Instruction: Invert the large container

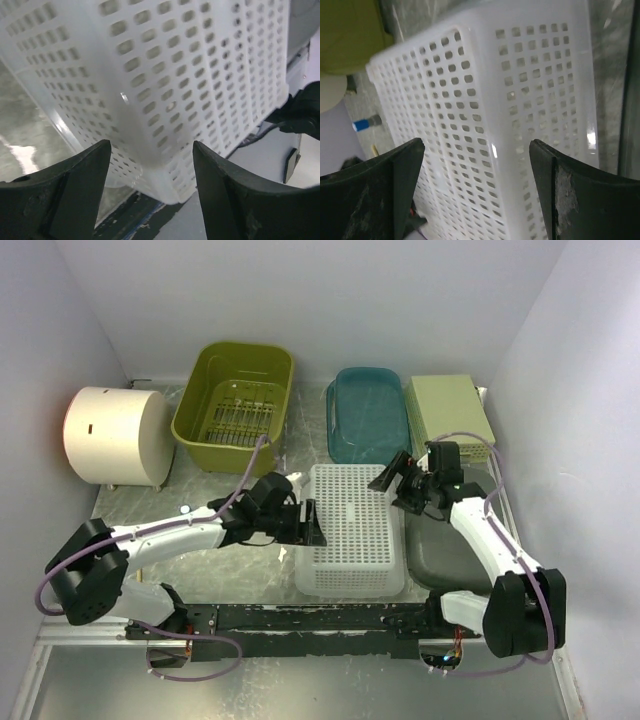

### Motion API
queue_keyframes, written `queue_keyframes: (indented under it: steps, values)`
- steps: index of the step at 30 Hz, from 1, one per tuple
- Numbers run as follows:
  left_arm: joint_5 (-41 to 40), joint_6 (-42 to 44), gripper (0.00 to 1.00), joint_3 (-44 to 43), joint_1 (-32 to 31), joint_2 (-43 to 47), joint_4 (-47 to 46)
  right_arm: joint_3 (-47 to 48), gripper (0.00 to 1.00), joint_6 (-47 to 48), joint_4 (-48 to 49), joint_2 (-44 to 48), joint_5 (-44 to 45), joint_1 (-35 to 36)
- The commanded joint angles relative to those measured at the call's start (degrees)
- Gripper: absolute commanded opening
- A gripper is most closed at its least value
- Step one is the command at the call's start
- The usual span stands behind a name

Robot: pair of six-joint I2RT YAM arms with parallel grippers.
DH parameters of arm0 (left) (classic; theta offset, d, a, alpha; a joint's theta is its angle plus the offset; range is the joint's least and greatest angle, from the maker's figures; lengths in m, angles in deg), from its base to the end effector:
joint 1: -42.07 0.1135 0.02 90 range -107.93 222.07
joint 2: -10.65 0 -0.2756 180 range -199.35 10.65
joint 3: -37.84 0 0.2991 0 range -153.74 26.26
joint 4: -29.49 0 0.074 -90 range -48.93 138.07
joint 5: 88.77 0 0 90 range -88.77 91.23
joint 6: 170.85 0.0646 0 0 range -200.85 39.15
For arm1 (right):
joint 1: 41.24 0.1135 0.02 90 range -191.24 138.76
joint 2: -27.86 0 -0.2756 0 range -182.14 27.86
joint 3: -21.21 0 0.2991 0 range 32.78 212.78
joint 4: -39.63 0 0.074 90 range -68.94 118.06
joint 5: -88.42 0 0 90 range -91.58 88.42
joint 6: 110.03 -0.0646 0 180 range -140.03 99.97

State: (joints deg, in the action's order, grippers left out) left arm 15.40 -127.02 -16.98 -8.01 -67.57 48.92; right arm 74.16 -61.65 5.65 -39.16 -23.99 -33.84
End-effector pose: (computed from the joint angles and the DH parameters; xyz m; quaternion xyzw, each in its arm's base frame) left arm 0.2051 -0.2697 0.1716 0.0803 0.9073 -0.3711 0.1809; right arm 0.2863 0.0620 0.1951 0.2030 0.8959 0.3108 0.2442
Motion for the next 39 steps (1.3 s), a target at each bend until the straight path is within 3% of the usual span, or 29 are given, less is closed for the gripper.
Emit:
queue_keyframes:
  steps: [1,7,10,14,18,22,26,32,39]
  values:
    - [-3.40,3.47,0.78,-8.63,-3.08,1.08,2.26,7.51,0.87,0.40,-6.52,2.69,10.59,1.28]
    - [-22.36,14.62,0.81,-30.94,-1.56,-2.23,27.16,11.58,0.88,-0.61,-12.00,17.69,24.84,1.30]
    - [-24.11,18.41,0.90,-42.26,2.69,-6.39,32.22,13.78,0.89,0.10,-14.90,21.79,28.78,1.25]
    - [-24.86,23.29,0.93,-55.06,9.75,-15.03,35.17,15.11,0.89,-0.25,-18.09,20.98,28.52,1.21]
    - [-25.19,29.44,0.96,-62.46,13.72,-21.62,31.72,14.10,0.89,-1.08,-18.35,20.15,25.77,1.21]
    - [-28.07,35.66,0.97,-65.17,14.56,-27.16,28.66,13.94,0.89,-0.64,-18.47,19.35,24.75,1.22]
    - [-25.23,34.90,0.96,-67.46,16.79,-32.90,29.53,14.51,0.89,-0.22,-18.55,18.67,24.34,1.20]
    - [-20.40,34.88,0.76,-67.36,18.27,-37.67,28.56,14.16,0.89,0.10,-18.61,18.61,23.35,1.21]
    - [-19.74,36.24,0.42,-68.75,18.34,-37.40,28.93,14.33,0.89,1.37,-19.01,18.37,23.18,1.22]
